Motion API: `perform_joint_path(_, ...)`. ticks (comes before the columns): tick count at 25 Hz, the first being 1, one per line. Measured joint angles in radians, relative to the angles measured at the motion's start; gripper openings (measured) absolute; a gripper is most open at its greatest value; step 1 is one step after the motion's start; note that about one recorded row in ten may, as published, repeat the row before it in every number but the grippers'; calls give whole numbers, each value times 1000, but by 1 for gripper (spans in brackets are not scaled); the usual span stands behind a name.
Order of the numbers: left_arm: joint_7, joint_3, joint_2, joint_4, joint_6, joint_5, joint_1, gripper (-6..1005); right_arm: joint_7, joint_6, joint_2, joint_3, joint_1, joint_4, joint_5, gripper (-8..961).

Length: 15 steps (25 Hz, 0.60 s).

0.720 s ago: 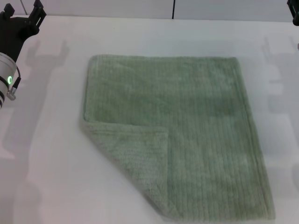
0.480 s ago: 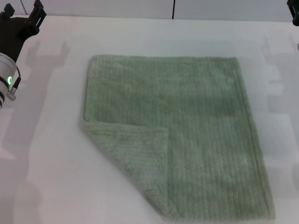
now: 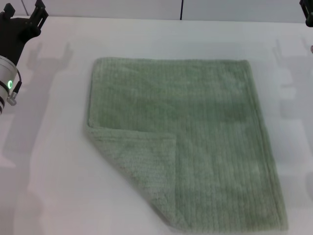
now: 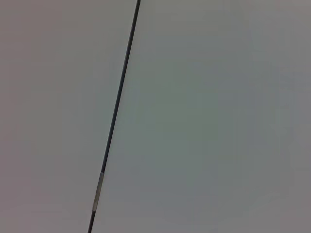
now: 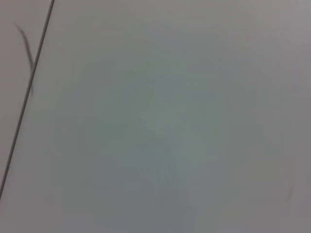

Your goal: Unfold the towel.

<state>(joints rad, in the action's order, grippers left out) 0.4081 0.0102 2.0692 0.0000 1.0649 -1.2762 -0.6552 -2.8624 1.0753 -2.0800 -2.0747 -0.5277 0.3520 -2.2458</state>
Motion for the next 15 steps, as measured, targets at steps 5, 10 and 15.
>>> perform_joint_path(5, 0, 2, 0, 0, 5, 0, 0, 813, 0, 0, 0, -2, 0, 3, 0, 641)
perform_joint_path(10, 0, 2, 0, 3, 5, 0, 0, 813, 0, 0, -1, -2, 0, 5, 0, 623)
perform_joint_path(15, 0, 2, 0, 4, 5, 0, -1, 814, 0, -8, -2, -6, 1, 0, -1, 604)
